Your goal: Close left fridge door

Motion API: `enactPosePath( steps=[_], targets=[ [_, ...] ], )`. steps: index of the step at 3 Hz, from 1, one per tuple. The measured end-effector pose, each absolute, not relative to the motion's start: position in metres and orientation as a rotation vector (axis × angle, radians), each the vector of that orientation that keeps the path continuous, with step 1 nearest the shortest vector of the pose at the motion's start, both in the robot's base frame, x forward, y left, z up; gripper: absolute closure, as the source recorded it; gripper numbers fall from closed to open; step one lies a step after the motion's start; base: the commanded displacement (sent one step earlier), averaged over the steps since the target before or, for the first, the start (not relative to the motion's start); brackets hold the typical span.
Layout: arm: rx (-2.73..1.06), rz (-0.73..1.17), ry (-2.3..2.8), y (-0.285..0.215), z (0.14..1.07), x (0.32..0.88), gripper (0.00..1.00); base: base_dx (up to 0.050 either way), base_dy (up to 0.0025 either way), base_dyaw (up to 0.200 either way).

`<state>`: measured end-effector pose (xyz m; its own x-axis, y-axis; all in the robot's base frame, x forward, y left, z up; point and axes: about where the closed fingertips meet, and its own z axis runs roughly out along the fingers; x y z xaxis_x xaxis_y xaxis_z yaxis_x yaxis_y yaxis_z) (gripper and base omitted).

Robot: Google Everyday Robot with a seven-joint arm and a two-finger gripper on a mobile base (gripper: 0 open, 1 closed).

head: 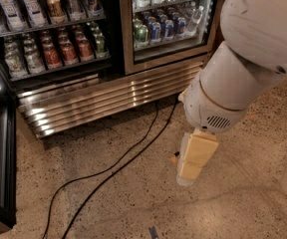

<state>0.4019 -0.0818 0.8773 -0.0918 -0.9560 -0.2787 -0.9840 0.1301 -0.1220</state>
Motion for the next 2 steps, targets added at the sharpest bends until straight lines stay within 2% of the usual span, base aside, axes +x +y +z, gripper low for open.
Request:
enactPosePath(
  steps=[2],
  targets=[
    [-1.894,0.138,2.123,-0.0818,0.8773,0.4019,0.00,-0.050,0.00002,0.000]
  ],
)
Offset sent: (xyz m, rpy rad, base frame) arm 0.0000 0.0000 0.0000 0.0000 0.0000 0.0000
